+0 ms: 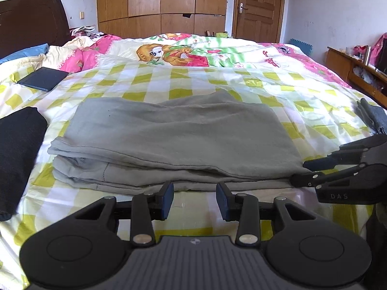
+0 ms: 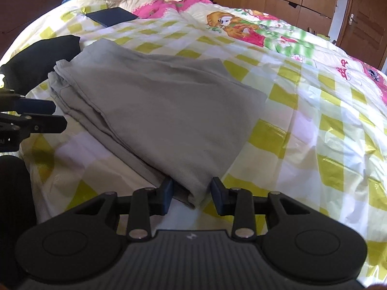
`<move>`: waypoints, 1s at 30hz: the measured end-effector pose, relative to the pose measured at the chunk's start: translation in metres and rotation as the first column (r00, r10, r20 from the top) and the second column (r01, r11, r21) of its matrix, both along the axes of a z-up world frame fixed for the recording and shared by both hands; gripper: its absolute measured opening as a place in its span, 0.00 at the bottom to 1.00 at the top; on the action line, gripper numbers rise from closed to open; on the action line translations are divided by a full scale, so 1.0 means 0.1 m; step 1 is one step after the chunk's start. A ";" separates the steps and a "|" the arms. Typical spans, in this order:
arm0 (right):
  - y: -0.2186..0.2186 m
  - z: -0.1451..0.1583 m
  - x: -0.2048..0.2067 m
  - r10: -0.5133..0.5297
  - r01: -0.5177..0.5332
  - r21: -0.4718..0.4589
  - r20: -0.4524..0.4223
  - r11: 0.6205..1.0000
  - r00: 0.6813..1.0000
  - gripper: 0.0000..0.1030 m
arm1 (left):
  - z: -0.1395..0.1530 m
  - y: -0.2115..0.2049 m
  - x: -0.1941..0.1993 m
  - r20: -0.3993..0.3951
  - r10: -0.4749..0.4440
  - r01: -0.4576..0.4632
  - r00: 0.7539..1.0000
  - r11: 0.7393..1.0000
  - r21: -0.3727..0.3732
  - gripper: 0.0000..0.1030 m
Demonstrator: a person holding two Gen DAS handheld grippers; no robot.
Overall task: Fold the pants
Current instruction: 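Open the right gripper and release the hem onto the pants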
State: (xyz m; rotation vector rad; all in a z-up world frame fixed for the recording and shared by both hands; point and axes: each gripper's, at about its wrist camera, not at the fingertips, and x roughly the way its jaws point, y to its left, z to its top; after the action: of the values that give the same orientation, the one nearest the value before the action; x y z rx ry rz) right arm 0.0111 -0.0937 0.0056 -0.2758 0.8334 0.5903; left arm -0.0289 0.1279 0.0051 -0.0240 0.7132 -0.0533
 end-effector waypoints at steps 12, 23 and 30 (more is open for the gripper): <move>-0.04 -0.04 0.16 -0.103 0.101 0.052 0.026 0.993 0.994 0.19 | -0.07 0.05 -0.04 -0.027 0.012 -0.012 1.000 1.000 -0.015 0.50; -0.99 -0.16 0.60 -0.333 0.471 0.370 -0.380 0.801 0.863 0.06 | -0.02 -0.09 0.03 -0.003 -0.052 0.052 0.999 0.999 0.018 0.50; -1.06 -0.05 0.58 -0.291 0.414 0.370 -0.346 0.832 0.892 0.13 | 0.07 -0.05 0.26 0.058 -0.089 0.082 0.994 0.991 0.107 0.50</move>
State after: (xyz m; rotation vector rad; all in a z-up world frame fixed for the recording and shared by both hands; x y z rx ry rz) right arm 0.0686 -0.1993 0.0009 0.3815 0.9672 0.4490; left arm -0.0025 0.1231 0.0120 0.1076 0.6535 -0.0983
